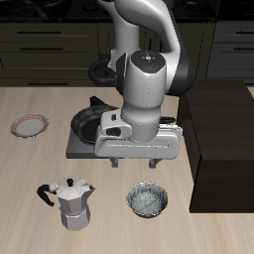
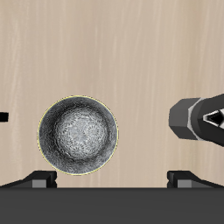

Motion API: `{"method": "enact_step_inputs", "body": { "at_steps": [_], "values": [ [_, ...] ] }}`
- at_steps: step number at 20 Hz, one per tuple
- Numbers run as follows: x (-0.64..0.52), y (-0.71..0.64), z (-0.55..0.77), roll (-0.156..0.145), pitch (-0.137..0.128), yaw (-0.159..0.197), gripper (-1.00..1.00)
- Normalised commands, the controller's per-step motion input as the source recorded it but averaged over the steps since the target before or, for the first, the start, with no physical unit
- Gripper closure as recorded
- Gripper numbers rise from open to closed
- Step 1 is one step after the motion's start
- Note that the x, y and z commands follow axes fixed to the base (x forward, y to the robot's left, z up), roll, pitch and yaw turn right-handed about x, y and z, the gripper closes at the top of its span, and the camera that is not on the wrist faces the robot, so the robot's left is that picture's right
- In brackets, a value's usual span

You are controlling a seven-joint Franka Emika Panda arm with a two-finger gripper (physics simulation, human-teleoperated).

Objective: Place the bowl on top of the shelf

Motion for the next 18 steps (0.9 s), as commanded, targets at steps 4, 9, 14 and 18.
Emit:
{"method": "enact_step_inputs", "body": {
  "at_steps": [4, 9, 14, 18],
  "values": [
    [-0.01, -0.03, -0.17, -0.036, -0.013, -0.03, -1.0],
    [-0.02, 0.05, -0.25, 0.008, 0.017, -0.004, -1.0],
    [-0.02, 0.02, -0.15, 0.008, 0.001, 0.03, -1.0],
    [0.0, 0.0, -0.14, 0.005, 0.007, 0.021, -1.0]
  ]
}}
